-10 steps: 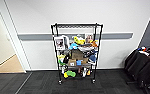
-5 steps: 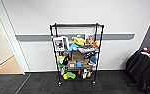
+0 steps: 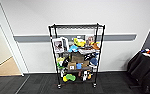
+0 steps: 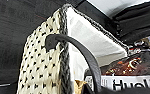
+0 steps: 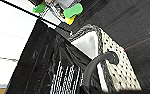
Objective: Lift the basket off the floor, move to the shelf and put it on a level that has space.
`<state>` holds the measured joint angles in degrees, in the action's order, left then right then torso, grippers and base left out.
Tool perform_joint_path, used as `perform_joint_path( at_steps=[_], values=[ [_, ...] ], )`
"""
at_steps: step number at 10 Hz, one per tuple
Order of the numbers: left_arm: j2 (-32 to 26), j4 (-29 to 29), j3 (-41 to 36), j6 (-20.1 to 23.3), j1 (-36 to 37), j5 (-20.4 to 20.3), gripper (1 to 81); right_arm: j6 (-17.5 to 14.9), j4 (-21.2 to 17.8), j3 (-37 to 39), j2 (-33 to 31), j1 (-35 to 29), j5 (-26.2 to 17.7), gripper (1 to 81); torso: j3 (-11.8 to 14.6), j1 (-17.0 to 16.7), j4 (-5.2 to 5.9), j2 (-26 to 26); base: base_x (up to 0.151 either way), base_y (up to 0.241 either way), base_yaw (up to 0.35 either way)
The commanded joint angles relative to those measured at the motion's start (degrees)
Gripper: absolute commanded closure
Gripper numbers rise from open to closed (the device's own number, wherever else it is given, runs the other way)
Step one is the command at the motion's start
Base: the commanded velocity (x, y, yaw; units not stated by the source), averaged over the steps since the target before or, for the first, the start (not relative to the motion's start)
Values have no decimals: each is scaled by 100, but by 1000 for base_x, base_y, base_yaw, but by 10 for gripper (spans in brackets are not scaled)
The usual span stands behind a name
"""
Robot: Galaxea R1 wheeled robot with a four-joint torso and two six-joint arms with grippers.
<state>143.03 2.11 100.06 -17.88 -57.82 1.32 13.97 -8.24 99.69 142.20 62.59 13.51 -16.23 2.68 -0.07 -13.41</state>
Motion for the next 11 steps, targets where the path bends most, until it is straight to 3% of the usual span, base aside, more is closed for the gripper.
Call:
perform_joint_path(
  at_steps=[1, 11],
  values=[
    [-2, 88, -294, -49, 671, -35, 811, 0, 112, -531, -58, -593, 126, 811, 0, 0, 0, 0, 113, 0, 0],
    [33, 97, -320, -49, 575, -35, 811, 0, 112, -681, -233, -462, 318, 811, 0, 0, 0, 0, 113, 0, 0]
  ],
)
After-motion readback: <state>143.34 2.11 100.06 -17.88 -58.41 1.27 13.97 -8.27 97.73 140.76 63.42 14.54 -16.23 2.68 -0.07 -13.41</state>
